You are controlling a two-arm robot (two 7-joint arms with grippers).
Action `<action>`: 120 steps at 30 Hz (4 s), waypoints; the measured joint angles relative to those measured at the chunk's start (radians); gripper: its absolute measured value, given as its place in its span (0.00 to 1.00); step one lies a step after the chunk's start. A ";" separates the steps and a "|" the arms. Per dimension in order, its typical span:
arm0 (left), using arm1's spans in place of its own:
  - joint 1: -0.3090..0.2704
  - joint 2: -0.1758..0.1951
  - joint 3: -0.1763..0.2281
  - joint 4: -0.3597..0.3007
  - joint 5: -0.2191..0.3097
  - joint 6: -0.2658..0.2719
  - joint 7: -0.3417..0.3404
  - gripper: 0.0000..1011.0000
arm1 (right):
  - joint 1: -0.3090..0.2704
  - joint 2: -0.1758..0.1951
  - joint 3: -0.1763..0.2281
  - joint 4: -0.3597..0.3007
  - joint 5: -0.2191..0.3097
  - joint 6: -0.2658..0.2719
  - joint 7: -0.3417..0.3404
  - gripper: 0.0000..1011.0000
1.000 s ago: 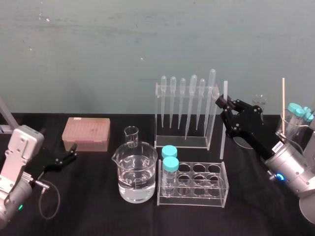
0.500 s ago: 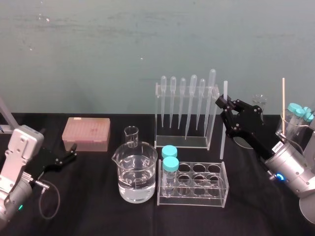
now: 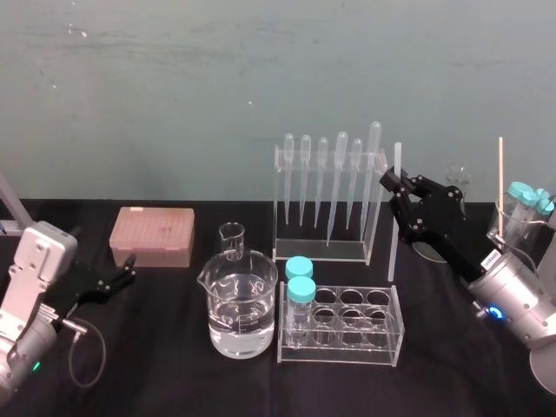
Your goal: Pick up the stirring rod with one hand, then place it down.
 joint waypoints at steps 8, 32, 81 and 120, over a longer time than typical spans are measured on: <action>0.000 0.000 0.000 0.000 0.000 0.000 0.000 0.99 | -0.027 0.018 0.009 -0.055 0.017 0.051 0.043 0.07; 0.000 0.000 0.000 0.000 0.000 0.000 0.000 0.99 | 0.012 0.033 -0.068 0.044 -0.019 0.125 0.117 0.07; 0.000 0.000 0.000 0.000 0.000 0.000 0.000 0.99 | 0.066 0.014 -0.117 0.160 -0.039 0.163 0.148 0.66; 0.000 0.000 0.000 0.000 0.000 0.000 0.000 0.99 | -0.005 0.009 -0.006 -0.005 -0.094 0.007 -0.034 0.99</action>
